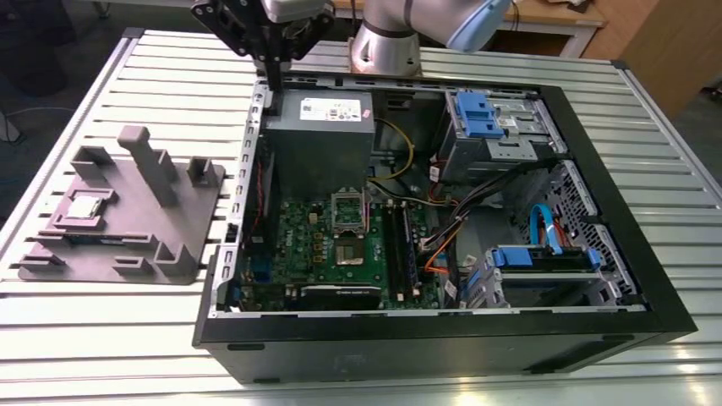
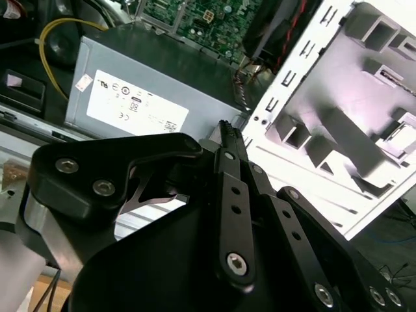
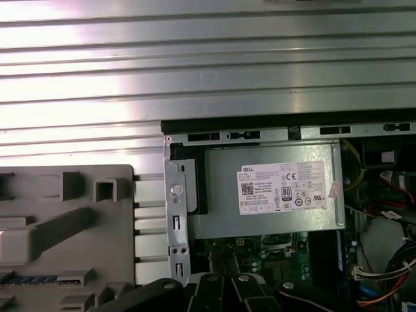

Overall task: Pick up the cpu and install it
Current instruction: 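Reach for the cpu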

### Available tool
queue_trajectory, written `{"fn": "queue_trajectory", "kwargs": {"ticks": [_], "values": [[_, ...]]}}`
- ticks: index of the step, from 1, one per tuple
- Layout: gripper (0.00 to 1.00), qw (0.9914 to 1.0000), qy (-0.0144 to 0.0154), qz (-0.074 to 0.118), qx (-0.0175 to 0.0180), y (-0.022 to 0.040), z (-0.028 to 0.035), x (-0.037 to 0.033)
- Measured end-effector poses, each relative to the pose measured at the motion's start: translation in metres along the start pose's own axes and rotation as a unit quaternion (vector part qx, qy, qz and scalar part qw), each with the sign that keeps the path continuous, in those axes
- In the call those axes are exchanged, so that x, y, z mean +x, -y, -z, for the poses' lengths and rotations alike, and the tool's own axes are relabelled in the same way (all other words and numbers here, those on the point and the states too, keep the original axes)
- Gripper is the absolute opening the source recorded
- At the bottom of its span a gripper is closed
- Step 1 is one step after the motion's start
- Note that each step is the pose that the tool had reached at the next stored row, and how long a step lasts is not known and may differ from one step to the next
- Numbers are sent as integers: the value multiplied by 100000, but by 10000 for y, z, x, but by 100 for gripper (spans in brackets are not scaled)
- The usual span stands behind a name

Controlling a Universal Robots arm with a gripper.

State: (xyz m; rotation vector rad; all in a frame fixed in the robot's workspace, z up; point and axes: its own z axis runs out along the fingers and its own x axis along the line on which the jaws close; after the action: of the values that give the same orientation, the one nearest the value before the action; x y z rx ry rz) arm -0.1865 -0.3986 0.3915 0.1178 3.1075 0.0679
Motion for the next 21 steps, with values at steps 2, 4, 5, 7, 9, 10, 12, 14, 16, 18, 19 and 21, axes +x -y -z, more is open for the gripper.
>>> {"fn": "queue_trajectory", "kwargs": {"ticks": [2, 4, 5, 7, 9, 10, 12, 14, 16, 18, 19, 21], "values": [[10, 100000, 61, 9, -2, 4, 0, 50], [10, 100000, 125, 18, -6, 8, -1, 103], [10, 100000, 165, 15, -12, 10, -2, 130], [10, 100000, 232, 12, -13, 14, -1, 186], [10, 100000, 300, 18, -21, 17, -1, 236], [10, 99999, 330, 21, -23, 19, -1, 260], [10, 99999, 376, 25, -26, 22, -1, 303], [10, 99999, 417, 21, -27, 25, -1, 344], [10, 99999, 458, 25, -36, 28, -1, 378], [10, 99999, 481, 26, -32, 30, 0, 411], [10, 99999, 495, 29, -36, 31, 0, 426], [10, 99999, 518, 29, -37, 33, 0, 459]]}}
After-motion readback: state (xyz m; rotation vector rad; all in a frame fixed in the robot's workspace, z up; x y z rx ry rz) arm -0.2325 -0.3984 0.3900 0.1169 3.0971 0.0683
